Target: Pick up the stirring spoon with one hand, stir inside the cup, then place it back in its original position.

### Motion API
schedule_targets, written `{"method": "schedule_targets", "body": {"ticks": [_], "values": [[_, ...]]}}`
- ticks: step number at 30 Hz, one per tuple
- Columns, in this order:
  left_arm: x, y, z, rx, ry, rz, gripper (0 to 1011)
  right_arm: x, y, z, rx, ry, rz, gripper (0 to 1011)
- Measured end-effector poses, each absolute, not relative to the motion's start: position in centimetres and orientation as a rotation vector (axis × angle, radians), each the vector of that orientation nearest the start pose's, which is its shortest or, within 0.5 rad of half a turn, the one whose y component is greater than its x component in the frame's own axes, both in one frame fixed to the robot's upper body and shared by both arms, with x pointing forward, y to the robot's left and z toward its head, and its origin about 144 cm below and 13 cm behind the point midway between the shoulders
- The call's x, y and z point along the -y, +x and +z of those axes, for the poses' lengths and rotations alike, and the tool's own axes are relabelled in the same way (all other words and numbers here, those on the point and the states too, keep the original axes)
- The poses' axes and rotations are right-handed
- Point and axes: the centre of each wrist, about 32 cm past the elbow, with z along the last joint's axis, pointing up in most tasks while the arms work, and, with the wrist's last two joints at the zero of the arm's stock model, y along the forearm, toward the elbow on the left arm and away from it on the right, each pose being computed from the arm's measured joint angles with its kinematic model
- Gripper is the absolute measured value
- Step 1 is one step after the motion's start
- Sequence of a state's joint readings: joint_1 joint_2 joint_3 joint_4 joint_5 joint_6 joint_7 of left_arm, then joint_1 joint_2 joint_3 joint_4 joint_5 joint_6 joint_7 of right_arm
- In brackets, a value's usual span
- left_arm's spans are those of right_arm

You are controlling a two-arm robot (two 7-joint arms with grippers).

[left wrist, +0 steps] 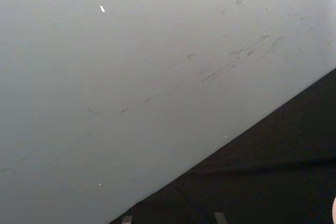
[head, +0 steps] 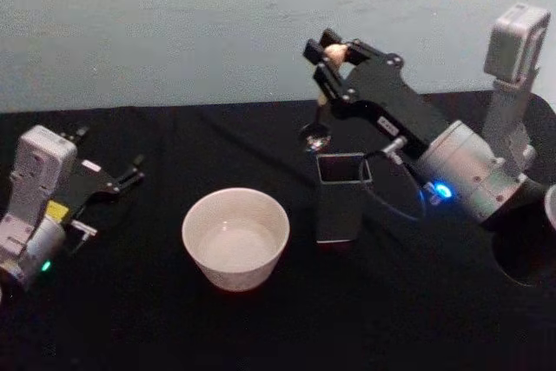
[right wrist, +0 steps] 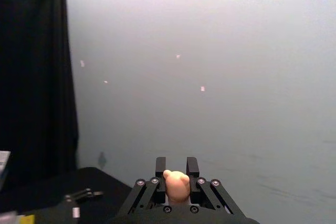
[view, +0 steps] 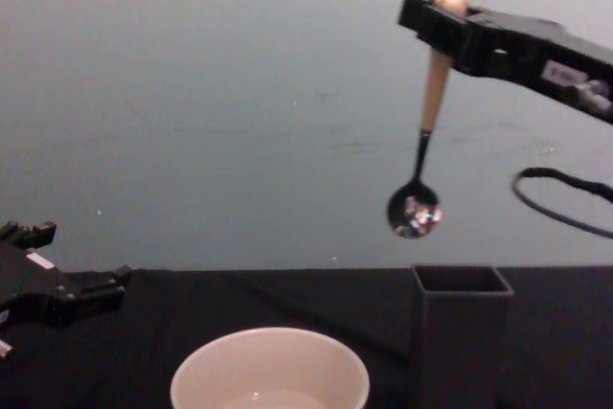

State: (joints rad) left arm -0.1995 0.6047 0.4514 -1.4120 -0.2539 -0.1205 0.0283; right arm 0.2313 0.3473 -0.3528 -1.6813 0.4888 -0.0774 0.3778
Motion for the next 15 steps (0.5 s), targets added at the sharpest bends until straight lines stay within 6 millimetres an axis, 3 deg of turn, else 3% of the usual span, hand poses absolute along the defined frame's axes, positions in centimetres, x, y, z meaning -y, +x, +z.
{"method": "schedule_targets", "body": {"ticks": [15], "values": [[-30.96, 48.86, 113.98, 0.285, 0.304, 1.248, 1001, 21.97, 48.65, 122.61, 0.092, 0.216, -0.937, 228]]}}
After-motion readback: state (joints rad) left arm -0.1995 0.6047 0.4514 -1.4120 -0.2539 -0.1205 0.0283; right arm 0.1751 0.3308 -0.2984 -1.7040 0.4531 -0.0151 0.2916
